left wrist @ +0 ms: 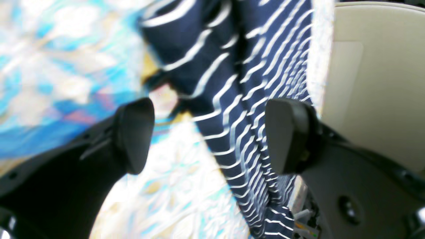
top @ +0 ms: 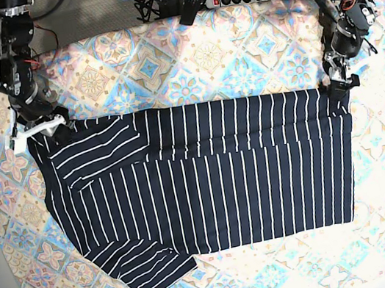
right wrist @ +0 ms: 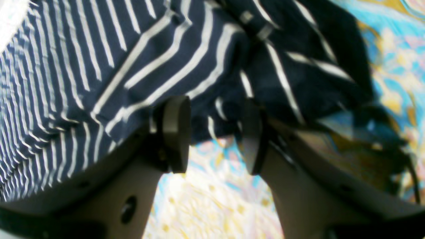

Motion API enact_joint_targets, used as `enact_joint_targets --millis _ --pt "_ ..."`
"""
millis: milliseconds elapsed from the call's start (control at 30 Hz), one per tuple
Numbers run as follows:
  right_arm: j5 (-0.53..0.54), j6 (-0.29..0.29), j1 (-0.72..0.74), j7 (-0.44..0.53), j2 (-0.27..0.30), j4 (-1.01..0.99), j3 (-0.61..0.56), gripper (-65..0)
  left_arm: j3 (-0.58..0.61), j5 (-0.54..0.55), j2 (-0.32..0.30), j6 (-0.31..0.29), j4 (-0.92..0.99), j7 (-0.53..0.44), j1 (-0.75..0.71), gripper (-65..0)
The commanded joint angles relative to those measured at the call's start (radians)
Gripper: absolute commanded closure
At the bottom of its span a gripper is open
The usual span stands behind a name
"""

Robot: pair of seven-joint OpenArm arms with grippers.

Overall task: Fold the T-shirt properly
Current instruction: 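Fold the gripped shoulder edge down over the shirt body with both grippers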

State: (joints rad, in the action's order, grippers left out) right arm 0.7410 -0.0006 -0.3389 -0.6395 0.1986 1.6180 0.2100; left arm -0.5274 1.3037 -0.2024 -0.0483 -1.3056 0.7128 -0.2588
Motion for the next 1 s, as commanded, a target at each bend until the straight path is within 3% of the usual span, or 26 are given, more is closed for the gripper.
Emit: enact_joint_targets --millis 0,267,500,967 --pt "0.007 0.012 0.001 0.016 0.009 0.021 0.001 -25.1 -0.004 0.015 -0.016 -0.018 -0.018 -0.005 0.006 -49.7" --pt "0.012 0.012 0.001 0.016 0.008 -0.035 0.006 -26.1 0.002 0.007 -0.016 -0.017 -0.01 -0.005 0.013 -49.8" --pt "0.013 0.012 0.002 0.016 -0.018 -0.049 0.007 -39.1 0.002 0.007 -0.016 -0.017 0.074 -0.003 0.065 -49.8" --pt "0.013 0.012 0.005 0.017 -0.029 -0.066 0.007 -39.3 0.003 -0.042 -0.015 -0.017 0.176 -0.009 0.164 -49.8"
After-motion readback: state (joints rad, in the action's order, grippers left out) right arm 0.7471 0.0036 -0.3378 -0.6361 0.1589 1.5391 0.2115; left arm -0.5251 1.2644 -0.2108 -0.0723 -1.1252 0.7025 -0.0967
